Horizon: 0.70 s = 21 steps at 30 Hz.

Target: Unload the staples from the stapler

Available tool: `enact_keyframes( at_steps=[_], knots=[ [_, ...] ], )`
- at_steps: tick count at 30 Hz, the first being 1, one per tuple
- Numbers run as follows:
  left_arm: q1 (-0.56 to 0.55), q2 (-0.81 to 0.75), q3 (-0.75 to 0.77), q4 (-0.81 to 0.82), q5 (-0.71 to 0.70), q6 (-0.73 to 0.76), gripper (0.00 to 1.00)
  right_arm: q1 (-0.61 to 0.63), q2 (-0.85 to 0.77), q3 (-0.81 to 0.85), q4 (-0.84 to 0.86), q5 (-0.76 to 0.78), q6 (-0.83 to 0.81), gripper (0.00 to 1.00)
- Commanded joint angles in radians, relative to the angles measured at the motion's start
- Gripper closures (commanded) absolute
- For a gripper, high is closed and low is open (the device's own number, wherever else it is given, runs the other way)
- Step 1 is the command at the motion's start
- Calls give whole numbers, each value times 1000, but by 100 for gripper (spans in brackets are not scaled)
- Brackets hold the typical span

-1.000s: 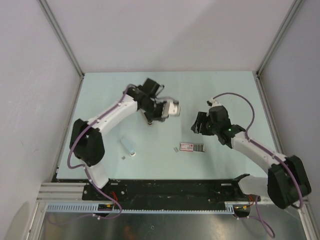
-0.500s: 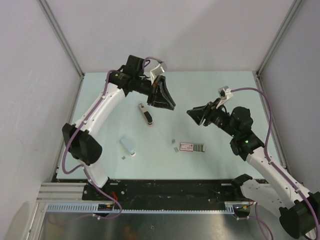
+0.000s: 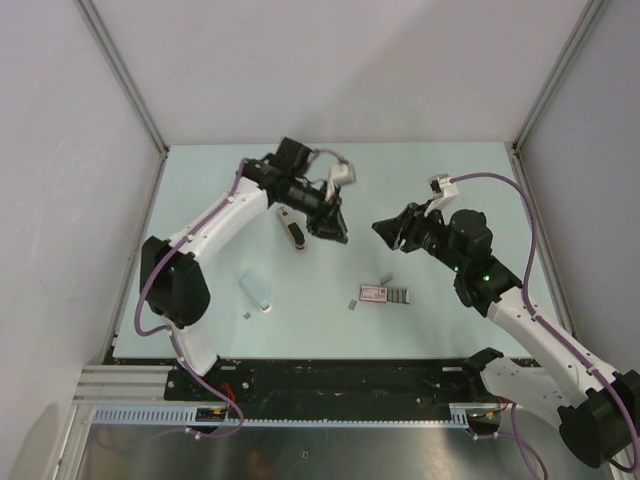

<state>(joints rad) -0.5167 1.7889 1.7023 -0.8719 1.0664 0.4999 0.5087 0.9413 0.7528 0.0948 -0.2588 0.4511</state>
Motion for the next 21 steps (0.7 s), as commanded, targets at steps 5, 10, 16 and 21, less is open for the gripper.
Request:
enact_keyframes(
  at_steps=[5, 10, 16, 21],
  knots=[
    [-181, 34, -98, -9, -552, 206, 45, -87, 27, 36, -298, 357, 25, 51],
    [-240, 127, -38, -9, -581, 197, 36, -129, 73, 9, -416, 435, 73, 52],
    [-288, 156, -101, 22, -573, 196, 31, -144, 64, -51, -452, 454, 85, 54],
    [-337, 154, -168, 90, -576, 182, 29, -161, 50, -96, -457, 437, 109, 54]
  ],
)
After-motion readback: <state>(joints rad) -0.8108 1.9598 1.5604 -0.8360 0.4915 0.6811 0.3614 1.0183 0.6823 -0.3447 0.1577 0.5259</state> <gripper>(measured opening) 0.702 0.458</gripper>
